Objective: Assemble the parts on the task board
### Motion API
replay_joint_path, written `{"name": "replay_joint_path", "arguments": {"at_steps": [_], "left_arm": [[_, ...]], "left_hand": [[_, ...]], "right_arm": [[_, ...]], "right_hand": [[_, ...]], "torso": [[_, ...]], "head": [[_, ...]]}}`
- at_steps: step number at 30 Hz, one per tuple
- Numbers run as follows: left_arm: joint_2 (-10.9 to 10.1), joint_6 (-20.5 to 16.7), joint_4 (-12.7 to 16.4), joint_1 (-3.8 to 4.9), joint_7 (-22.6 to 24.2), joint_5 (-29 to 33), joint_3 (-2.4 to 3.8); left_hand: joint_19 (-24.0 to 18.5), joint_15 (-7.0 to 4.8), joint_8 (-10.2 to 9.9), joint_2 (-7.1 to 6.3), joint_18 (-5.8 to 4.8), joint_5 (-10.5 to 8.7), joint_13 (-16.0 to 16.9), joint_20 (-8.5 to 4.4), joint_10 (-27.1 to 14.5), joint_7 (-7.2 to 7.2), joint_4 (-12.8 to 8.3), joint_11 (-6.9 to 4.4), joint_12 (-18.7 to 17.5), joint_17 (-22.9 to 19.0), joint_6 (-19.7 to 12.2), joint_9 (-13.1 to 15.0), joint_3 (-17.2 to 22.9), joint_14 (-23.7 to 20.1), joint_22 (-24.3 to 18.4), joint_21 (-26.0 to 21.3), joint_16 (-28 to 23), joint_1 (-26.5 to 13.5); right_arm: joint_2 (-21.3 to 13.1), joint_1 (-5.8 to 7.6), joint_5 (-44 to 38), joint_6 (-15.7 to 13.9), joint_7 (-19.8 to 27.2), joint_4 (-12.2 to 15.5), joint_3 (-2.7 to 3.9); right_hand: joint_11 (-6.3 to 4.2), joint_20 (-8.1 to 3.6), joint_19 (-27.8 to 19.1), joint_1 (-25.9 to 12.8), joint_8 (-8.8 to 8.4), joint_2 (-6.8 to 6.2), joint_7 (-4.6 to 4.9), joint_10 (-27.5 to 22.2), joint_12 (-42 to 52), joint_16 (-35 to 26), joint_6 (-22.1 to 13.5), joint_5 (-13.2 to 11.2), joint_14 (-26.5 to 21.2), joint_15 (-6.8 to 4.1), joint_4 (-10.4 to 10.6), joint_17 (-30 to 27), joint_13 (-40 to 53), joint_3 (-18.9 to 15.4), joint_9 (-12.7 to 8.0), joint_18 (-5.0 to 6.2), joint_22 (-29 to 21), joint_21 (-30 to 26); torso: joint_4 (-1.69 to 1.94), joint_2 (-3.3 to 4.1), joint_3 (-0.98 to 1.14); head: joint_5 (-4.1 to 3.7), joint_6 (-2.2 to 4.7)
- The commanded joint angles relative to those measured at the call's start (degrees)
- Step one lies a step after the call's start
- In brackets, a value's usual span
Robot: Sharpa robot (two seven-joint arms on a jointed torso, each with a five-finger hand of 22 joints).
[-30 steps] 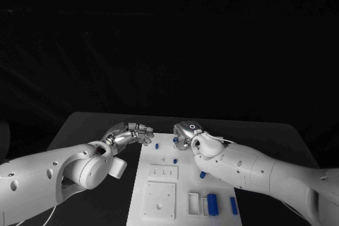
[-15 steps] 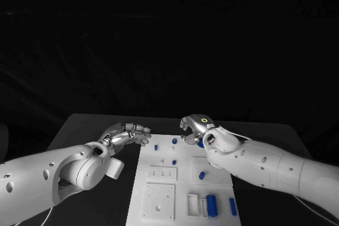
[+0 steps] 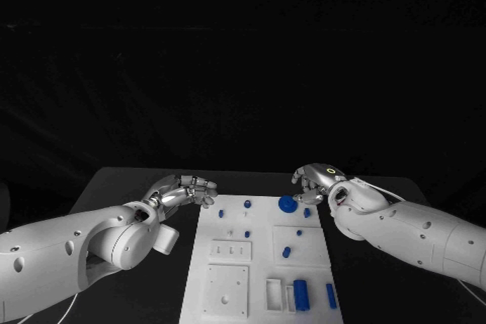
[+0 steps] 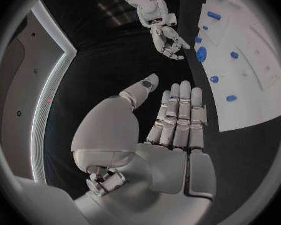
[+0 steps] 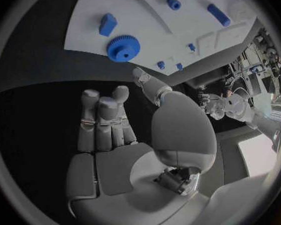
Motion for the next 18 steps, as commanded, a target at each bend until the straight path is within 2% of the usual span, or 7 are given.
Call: {"name": "replay_joint_path", "arguments": {"at_steps": [1, 3, 6, 9, 12, 15, 18], "left_arm": [[0.1, 0.55, 0.0, 0.08, 1.03, -0.56, 0.04], [0.06, 0.57, 0.03, 0.07, 1.03, -0.56, 0.04], [0.13, 0.67, 0.0, 0.07, 0.98, -0.57, 0.04], [0.26, 0.7, -0.18, 0.07, 0.94, -0.57, 0.04], [0.36, 0.75, -0.36, 0.07, 0.92, -0.57, 0.03], [0.43, 0.74, -0.58, 0.06, 0.91, -0.57, 0.03], [0.53, 0.78, -0.69, 0.06, 0.9, -0.57, 0.03]], "left_hand": [[-0.2, 0.07, -0.29, -0.22, 1.16, -0.36, 0.09, 0.15, 0.24, 0.25, -0.03, 0.05, -0.13, -0.01, 0.08, 0.09, 0.15, 0.13, -0.05, -0.25, -0.21, -0.25], [-0.2, 0.07, -0.3, -0.22, 1.16, -0.36, 0.09, 0.15, 0.24, 0.24, -0.04, 0.05, -0.14, -0.01, 0.08, 0.09, 0.14, 0.13, -0.05, -0.25, -0.21, -0.25], [-0.2, 0.07, -0.31, -0.23, 1.16, -0.37, 0.08, 0.15, 0.22, 0.24, -0.04, 0.05, -0.17, -0.01, 0.07, 0.1, 0.14, 0.14, -0.05, -0.25, -0.22, -0.25], [-0.2, 0.07, -0.34, -0.25, 1.16, -0.38, 0.07, 0.15, 0.18, 0.25, -0.03, 0.07, -0.23, 0.0, 0.04, 0.1, 0.12, 0.14, -0.05, -0.25, -0.25, -0.27], [-0.2, 0.08, -0.38, -0.26, 1.14, -0.48, 0.06, 0.17, 0.13, 0.31, 0.04, 0.11, -0.34, 0.02, 0.02, 0.12, 0.05, 0.17, -0.05, -0.25, -0.3, -0.41], [-0.2, 0.08, -0.39, -0.27, 1.14, -0.54, 0.06, 0.17, 0.13, 0.32, 0.06, 0.12, -0.37, 0.02, 0.02, 0.12, 0.02, 0.17, -0.05, -0.25, -0.32, -0.46], [-0.2, 0.08, -0.4, -0.27, 1.14, -0.56, 0.06, 0.17, 0.13, 0.32, 0.07, 0.13, -0.39, 0.03, 0.02, 0.13, 0.01, 0.18, -0.05, -0.25, -0.33, -0.47]], "right_arm": [[0.01, -0.02, 1.49, 5.21, 3.19, -0.67, 0.0], [0.26, -0.02, 1.53, 5.64, 3.33, -1.16, 0.0], [1.18, -0.05, 2.15, 5.4, 3.67, -2.65, 0.0], [2.28, -0.16, 2.02, 5.75, 3.64, -4.35, -0.02], [2.92, -0.73, 2.09, 5.95, 3.76, -5.19, -0.04], [3.48, -1.24, 2.15, 6.14, 3.91, -5.87, -0.04], [4.29, -1.77, 2.24, 5.93, 4.1, -6.68, -0.05]], "right_hand": [[0.65, -0.36, 0.78, -1.33, -0.52, 0.16, 0.68, -1.26, 6.64, 1.82, 0.03, 1.56, 0.0, 0.55, -0.22, 1.8, 6.2, -0.94, -0.22, 1.24, 0.98, 1.07], [0.9, -0.61, 0.85, -1.8, -0.86, 0.22, 0.88, -2.05, 9.49, 2.71, -0.2, 2.28, -0.35, 1.04, -0.57, 3.0, 8.87, -1.51, -0.38, 1.24, 1.54, 1.48], [1.12, -0.78, 0.97, -2.33, -1.21, 0.37, 1.09, -2.39, 11.3, 3.22, -0.59, 2.88, -0.55, 1.25, -0.78, 3.87, 10.45, -2.03, -0.54, 1.24, 2.01, 1.83], [1.27, -0.83, 0.81, -2.26, -1.43, 0.54, 1.24, -2.81, 11.7, 3.23, -0.88, 3.14, -0.69, 1.41, -1.06, 4.17, 10.9, -2.06, -0.62, 1.24, 2.21, 1.84], [1.41, -0.84, 0.76, -2.28, -1.68, 0.69, 1.38, -2.9, 12.05, 3.25, -1.26, 2.98, -0.71, 1.53, -1.26, 4.39, 11.19, -2.13, -0.71, 1.24, 2.37, 1.87], [1.51, -0.84, 0.8, -2.52, -1.93, 0.74, 1.47, -2.9, 12.41, 3.32, -1.66, 2.95, -0.7, 1.63, -1.3, 4.61, 11.45, -2.3, -0.81, 1.24, 2.5, 1.94], [1.51, -0.86, 0.88, -2.68, -2.06, 0.94, 1.47, -2.87, 12.76, 3.42, -1.9, 3.0, -0.68, 1.64, -1.3, 4.83, 11.69, -2.4, -0.85, 1.24, 2.62, 2.01]], "torso": [[-0.36, -0.06, 0.27], [-0.43, -0.05, 0.4], [-0.47, 0.01, 0.44], [-0.41, 0.01, 0.4], [-0.11, 0.02, 0.32], [0.0, 0.08, 0.24], [0.14, 0.16, 0.31]], "head": [[-0.05, 0.01], [-0.11, -0.01], [-0.1, 0.02], [-0.19, -0.03], [-0.36, -0.18], [-0.36, -0.22], [-0.45, -0.24]]}}
